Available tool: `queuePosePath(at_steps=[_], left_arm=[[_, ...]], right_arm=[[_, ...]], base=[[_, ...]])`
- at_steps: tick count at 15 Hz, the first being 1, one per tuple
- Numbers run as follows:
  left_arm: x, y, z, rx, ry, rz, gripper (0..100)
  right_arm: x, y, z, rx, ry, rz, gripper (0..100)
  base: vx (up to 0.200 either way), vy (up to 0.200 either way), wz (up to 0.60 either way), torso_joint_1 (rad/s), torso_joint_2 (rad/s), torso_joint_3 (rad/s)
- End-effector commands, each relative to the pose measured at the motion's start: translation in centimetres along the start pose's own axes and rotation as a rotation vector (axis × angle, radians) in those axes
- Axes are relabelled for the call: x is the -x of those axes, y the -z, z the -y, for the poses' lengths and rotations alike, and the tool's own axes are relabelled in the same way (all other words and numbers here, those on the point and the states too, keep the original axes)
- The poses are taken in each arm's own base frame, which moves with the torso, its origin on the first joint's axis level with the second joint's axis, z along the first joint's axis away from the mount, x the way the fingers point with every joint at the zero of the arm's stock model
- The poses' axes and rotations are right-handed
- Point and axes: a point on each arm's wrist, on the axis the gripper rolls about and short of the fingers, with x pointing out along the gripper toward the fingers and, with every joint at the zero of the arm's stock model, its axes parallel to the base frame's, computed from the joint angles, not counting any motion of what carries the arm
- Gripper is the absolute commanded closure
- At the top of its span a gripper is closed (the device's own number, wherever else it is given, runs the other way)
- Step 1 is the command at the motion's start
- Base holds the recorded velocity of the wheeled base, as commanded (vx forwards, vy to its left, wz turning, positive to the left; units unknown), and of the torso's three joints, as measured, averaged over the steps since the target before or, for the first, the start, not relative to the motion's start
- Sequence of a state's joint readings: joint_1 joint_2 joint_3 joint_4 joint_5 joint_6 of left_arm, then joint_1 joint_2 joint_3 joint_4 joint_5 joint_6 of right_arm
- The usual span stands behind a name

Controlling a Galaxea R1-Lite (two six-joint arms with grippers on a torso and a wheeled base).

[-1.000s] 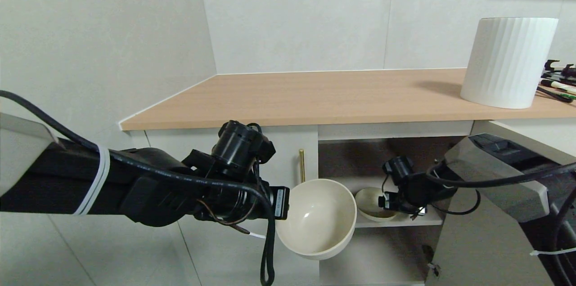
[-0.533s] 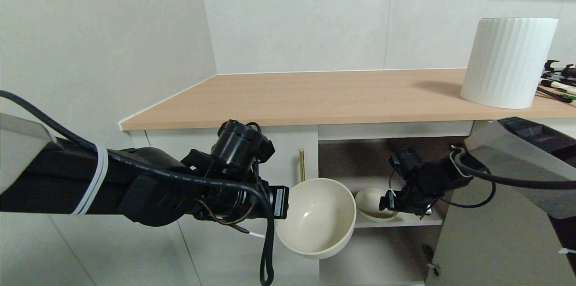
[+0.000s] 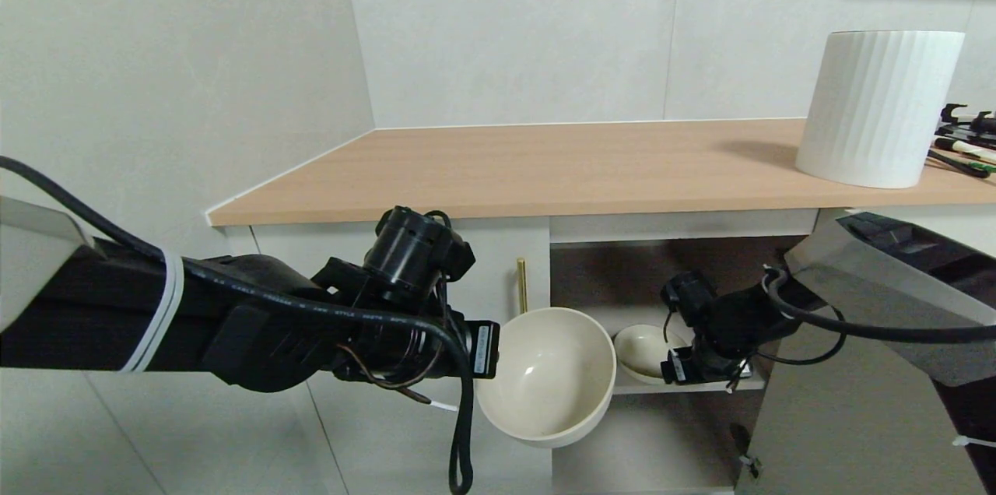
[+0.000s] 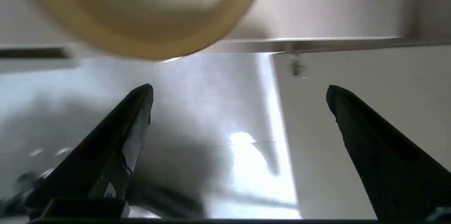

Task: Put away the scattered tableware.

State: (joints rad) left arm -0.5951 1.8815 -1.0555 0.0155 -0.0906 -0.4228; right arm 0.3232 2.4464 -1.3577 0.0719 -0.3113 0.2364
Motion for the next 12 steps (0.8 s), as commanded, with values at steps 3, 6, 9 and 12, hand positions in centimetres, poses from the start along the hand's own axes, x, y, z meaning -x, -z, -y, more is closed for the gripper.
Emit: queuePosePath(at_steps=[3,6,9,12], left_arm=[[0.0,0.0,0.0,0.001,0.0,-0.001,100],[0.0,0.0,0.0,0.0,0.001,0.002,100],[0.0,0.0,0.0,0.0,0.0,0.001,100],[0.0,0.0,0.0,0.0,0.001,0.002,100]], right_arm=[[-1.8,0.3,-0.8,0.013,0.03,-0.012,0],[-2.9,-0.1,-0.9,0.0,0.064,0.001,0],[-3.0,-0.3,-0.9,-0.011,0.062,0.009,0],[-3.0,-0.6,-1.0,-0.024,0.061,0.023,0]], base=[[0.0,0.0,0.0,0.0,0.0,0.0],[0.0,0.0,0.0,0.0,0.0,0.0],[0.0,0.0,0.0,0.0,0.0,0.0],[0.0,0.0,0.0,0.0,0.0,0.0]])
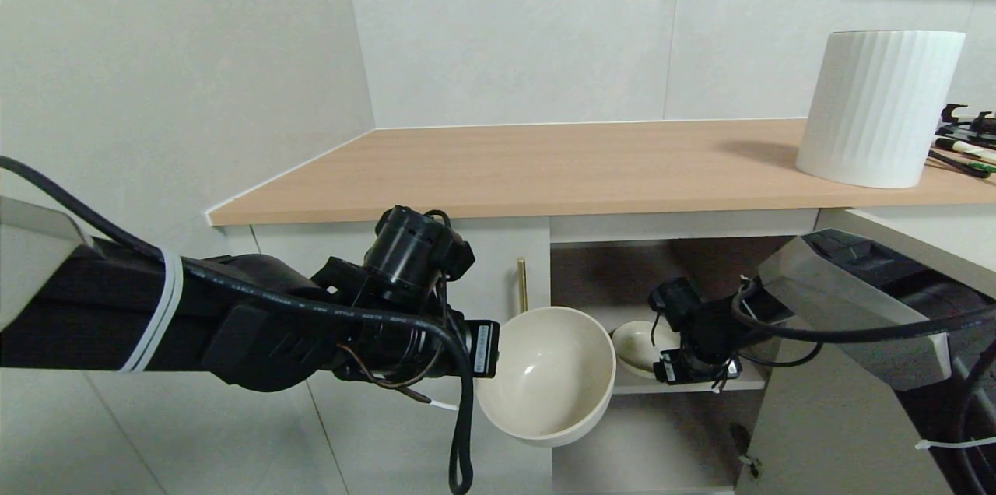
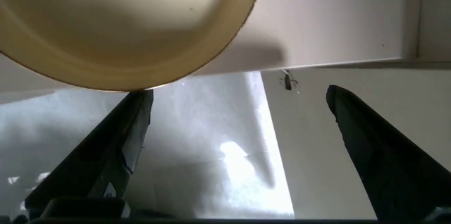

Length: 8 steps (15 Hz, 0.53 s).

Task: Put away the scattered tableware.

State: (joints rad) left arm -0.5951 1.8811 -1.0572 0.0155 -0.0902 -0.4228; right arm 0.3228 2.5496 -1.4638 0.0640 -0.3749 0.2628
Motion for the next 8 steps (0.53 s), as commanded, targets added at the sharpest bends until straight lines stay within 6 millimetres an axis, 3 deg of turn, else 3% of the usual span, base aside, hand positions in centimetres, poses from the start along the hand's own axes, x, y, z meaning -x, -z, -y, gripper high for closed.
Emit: queuePosePath(at_steps=[1,5,7,8], left_arm=[[0.0,0.0,0.0,0.001,0.0,0.0,100],[-0.1,0.1,0.0,0.001,-0.001,-0.004,100],[-0.8,0.2,-0.1,0.001,-0.016,-0.016,100],[-1.6,0.6,-0.1,-0.004,-0.047,-0.028,100]], right_arm=[[-0.1,-0.4,-0.1,-0.034,-0.004,0.011,0],[0.6,-0.9,0.3,-0.06,-0.007,0.022,0],[3.7,-1.0,1.3,-0.081,-0.029,0.039,0],[6.6,-1.1,1.9,-0.082,-0.098,0.052,0]], base=[[0.0,0.0,0.0,0.0,0.0,0.0],[0.0,0.0,0.0,0.0,0.0,0.0],[0.0,0.0,0.0,0.0,0.0,0.0],[0.0,0.0,0.0,0.0,0.0,0.0]])
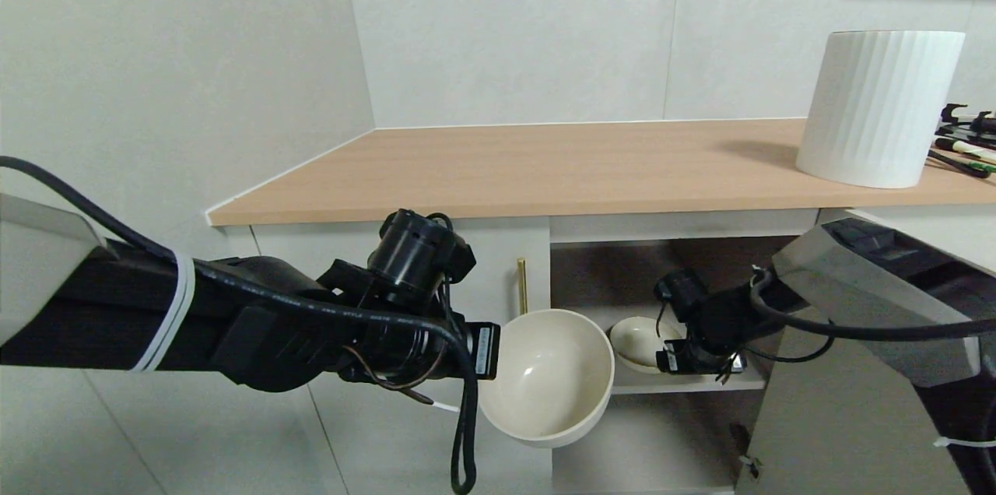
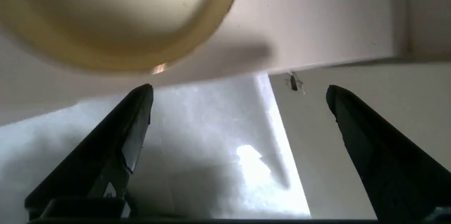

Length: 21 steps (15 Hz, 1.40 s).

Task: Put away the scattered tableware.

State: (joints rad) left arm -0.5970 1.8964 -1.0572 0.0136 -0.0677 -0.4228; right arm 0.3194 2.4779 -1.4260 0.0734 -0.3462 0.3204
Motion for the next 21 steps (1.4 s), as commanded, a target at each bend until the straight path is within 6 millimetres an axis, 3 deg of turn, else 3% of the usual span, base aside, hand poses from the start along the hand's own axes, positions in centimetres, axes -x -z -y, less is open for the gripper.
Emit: queuePosePath(at_steps=[1,2,3,5,8,11,13,16,19,20,21], left_arm=[[-1.7,0.6,0.1,-0.009,-0.052,-0.026,100],[-2.4,0.7,0.1,-0.014,-0.081,-0.03,100],[-3.3,1.2,0.3,-0.026,-0.122,-0.04,100],[-4.2,1.8,0.7,-0.042,-0.134,-0.061,100],[-5.2,2.5,1.0,-0.059,-0.152,-0.082,100],[-5.3,2.7,1.5,-0.07,-0.156,-0.08,100],[-5.1,2.6,1.5,-0.069,-0.153,-0.075,100],[-5.0,2.7,1.8,-0.056,-0.149,-0.07,100],[-4.9,2.6,1.8,-0.056,-0.147,-0.068,100],[-4.9,2.6,1.8,-0.055,-0.147,-0.066,100],[-4.8,2.6,1.8,-0.054,-0.145,-0.063,100]], right_arm=[[7.3,-0.7,1.1,-0.007,-0.146,0.054,0],[10.0,-0.8,1.5,-0.005,-0.228,0.073,0],[15.0,-0.6,2.1,0.012,-0.367,0.104,0],[20.4,0.3,2.5,0.059,-0.491,0.1,0],[24.1,2.2,0.8,0.101,-0.602,0.082,0],[24.0,4.5,-2.3,0.189,-0.626,0.023,0],[22.6,5.3,-3.9,0.194,-0.608,-0.03,0],[20.7,5.9,-5.2,0.207,-0.554,-0.051,0],[20.2,5.9,-5.5,0.194,-0.546,-0.049,0],[20.2,5.8,-5.6,0.192,-0.546,-0.049,100],[20.2,5.9,-5.6,0.192,-0.545,-0.05,100]], base=[[0.0,0.0,0.0,0.0,0.0,0.0],[0.0,0.0,0.0,0.0,0.0,0.0],[0.0,0.0,0.0,0.0,0.0,0.0],[0.0,0.0,0.0,0.0,0.0,0.0],[0.0,0.0,0.0,0.0,0.0,0.0],[0.0,0.0,0.0,0.0,0.0,0.0],[0.0,0.0,0.0,0.0,0.0,0.0],[0.0,0.0,0.0,0.0,0.0,0.0],[0.0,0.0,0.0,0.0,0.0,0.0],[0.0,0.0,0.0,0.0,0.0,0.0],[0.0,0.0,0.0,0.0,0.0,0.0]])
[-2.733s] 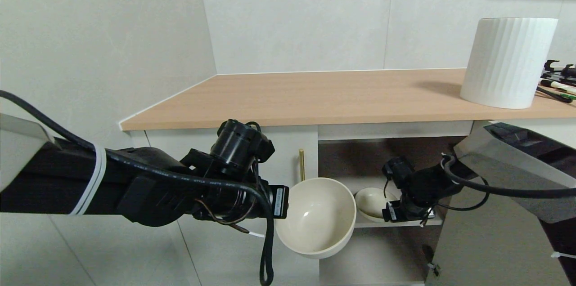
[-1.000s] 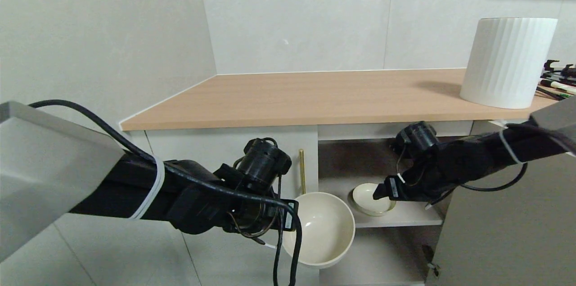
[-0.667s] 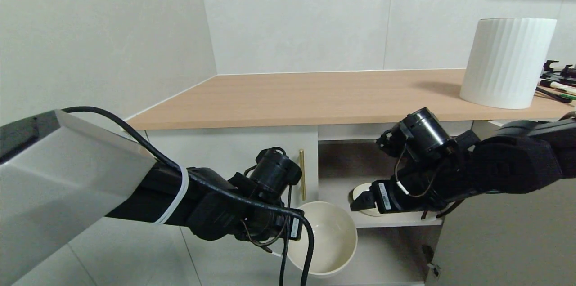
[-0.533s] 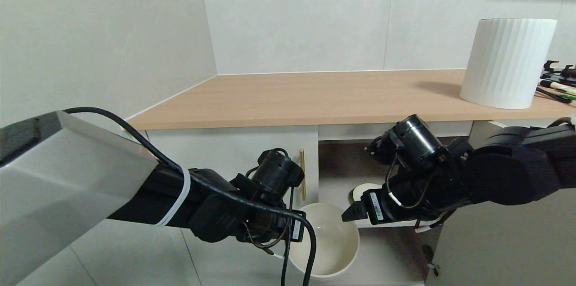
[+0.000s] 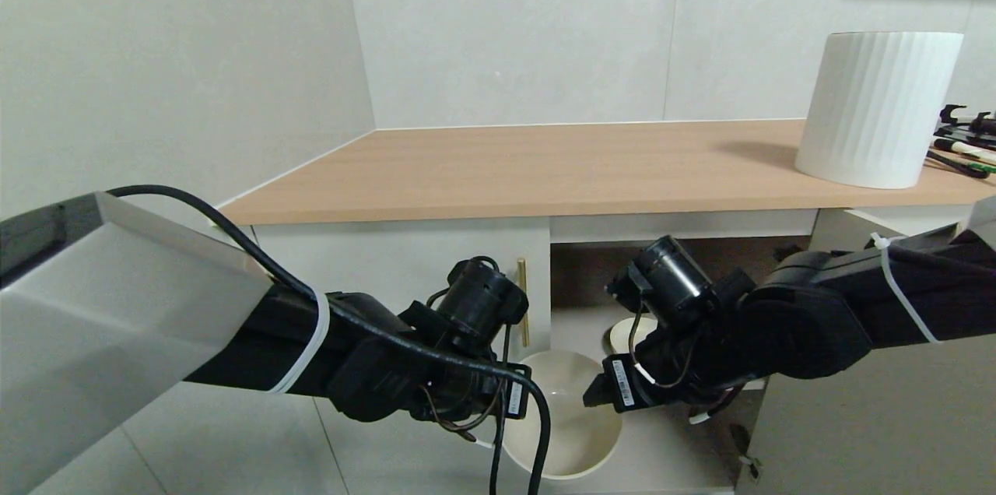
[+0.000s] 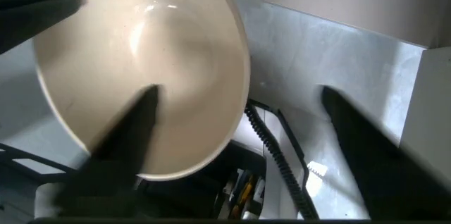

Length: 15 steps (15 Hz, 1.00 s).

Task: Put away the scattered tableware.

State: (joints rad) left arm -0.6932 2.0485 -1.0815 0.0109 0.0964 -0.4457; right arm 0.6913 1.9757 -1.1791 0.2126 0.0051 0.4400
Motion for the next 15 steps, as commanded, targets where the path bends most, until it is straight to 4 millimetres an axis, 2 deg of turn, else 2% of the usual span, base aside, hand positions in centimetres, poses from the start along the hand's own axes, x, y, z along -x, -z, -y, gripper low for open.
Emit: queuePosePath(at_steps=[1,10,11,15], left_arm=[[0.18,-0.07,0.02,0.001,0.002,0.005,100],[0.33,-0.11,0.02,0.001,0.003,0.008,100],[0.33,-0.11,0.02,0.001,0.003,0.008,0],[0.64,-0.27,0.01,0.005,0.007,0.018,0]], right_arm=[[-0.54,0.13,0.04,0.0,0.005,-0.015,100],[-0.61,0.16,0.06,0.0,0.007,-0.015,100],[-0.61,0.16,0.06,0.0,0.007,-0.015,100],[-0.79,0.42,0.33,-0.001,0.045,-0.015,100]], base=[[0.0,0.0,0.0,0.0,0.0,0.0],[0.0,0.0,0.0,0.0,0.0,0.0],[0.0,0.0,0.0,0.0,0.0,0.0],[0.0,0.0,0.0,0.0,0.0,0.0]])
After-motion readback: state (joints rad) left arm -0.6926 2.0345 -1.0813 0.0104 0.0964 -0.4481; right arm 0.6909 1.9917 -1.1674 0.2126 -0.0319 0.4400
